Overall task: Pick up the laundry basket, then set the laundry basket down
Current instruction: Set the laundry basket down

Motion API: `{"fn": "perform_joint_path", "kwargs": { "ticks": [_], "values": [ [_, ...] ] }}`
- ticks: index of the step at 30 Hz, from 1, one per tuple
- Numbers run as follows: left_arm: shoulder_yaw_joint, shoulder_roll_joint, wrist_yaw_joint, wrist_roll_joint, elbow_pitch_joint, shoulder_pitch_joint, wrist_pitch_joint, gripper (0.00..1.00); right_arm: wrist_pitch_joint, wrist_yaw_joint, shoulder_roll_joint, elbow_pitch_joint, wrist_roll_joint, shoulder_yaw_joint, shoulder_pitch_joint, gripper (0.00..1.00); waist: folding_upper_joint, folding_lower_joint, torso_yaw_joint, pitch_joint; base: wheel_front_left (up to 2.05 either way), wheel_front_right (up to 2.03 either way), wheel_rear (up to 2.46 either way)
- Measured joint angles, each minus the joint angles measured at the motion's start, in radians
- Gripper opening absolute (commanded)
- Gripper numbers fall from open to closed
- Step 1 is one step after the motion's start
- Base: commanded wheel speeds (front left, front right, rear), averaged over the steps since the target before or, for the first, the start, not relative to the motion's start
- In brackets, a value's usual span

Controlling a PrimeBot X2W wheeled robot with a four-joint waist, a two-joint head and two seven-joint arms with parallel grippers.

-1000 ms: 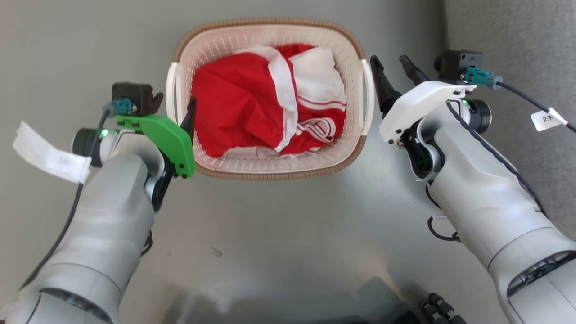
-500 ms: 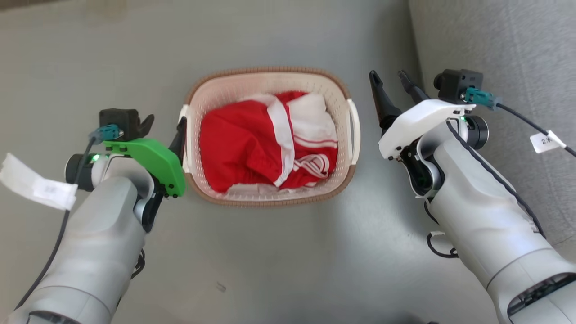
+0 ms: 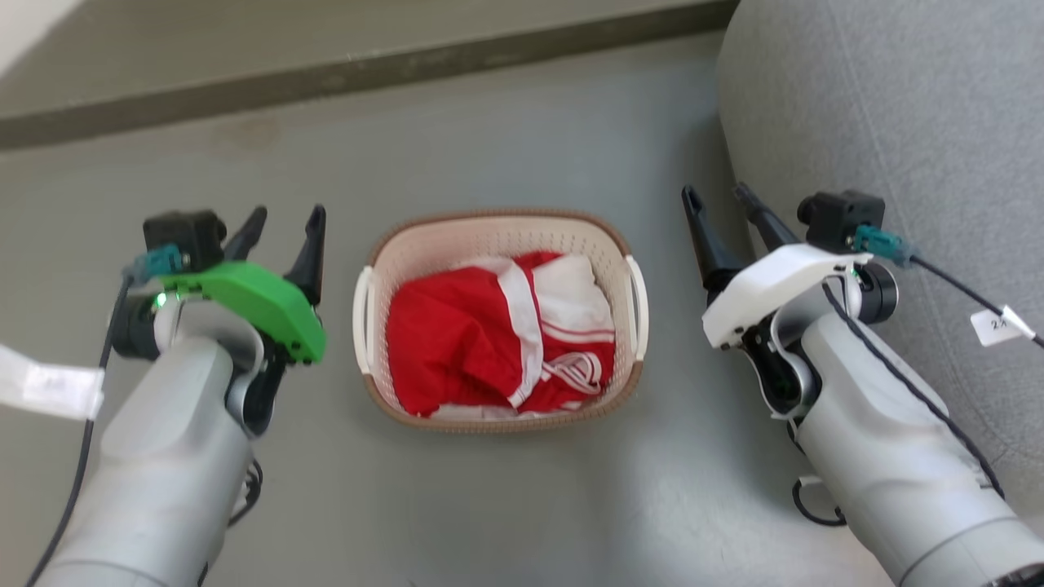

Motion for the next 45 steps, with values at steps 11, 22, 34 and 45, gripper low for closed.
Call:
{"fn": "perform_joint_path", "kwargs": {
  "ticks": [11, 22, 34, 45],
  "values": [
    [0.104, 0.016, 0.012, 0.040, -0.157, 0.137, 0.000, 1.00, 0.000, -0.002, -0.021, -0.129, -0.052, -0.069, 0.137, 1.00, 0.0000, 0.0000, 0.016, -0.144, 0.00, 0.00, 0.00],
    [0.198, 0.004, 0.029, 0.067, -0.305, 0.256, 0.000, 1.00, 0.000, -0.028, -0.037, -0.256, -0.096, -0.138, 0.241, 1.00, 0.0000, 0.0000, 0.040, -0.242, 0.00, 0.00, 0.00],
    [0.252, 0.006, 0.064, 0.133, -0.420, 0.399, 0.000, 1.00, 0.000, -0.039, -0.041, -0.345, -0.142, -0.158, 0.347, 1.00, 0.0000, 0.0000, 0.058, -0.287, 0.00, 0.00, 0.00],
    [0.289, -0.006, 0.068, 0.170, -0.500, 0.480, 0.000, 1.00, 0.000, -0.048, -0.049, -0.396, -0.165, -0.176, 0.395, 1.00, 0.0000, 0.0000, 0.061, -0.295, 0.00, 0.00, 0.00]
  ]
}}
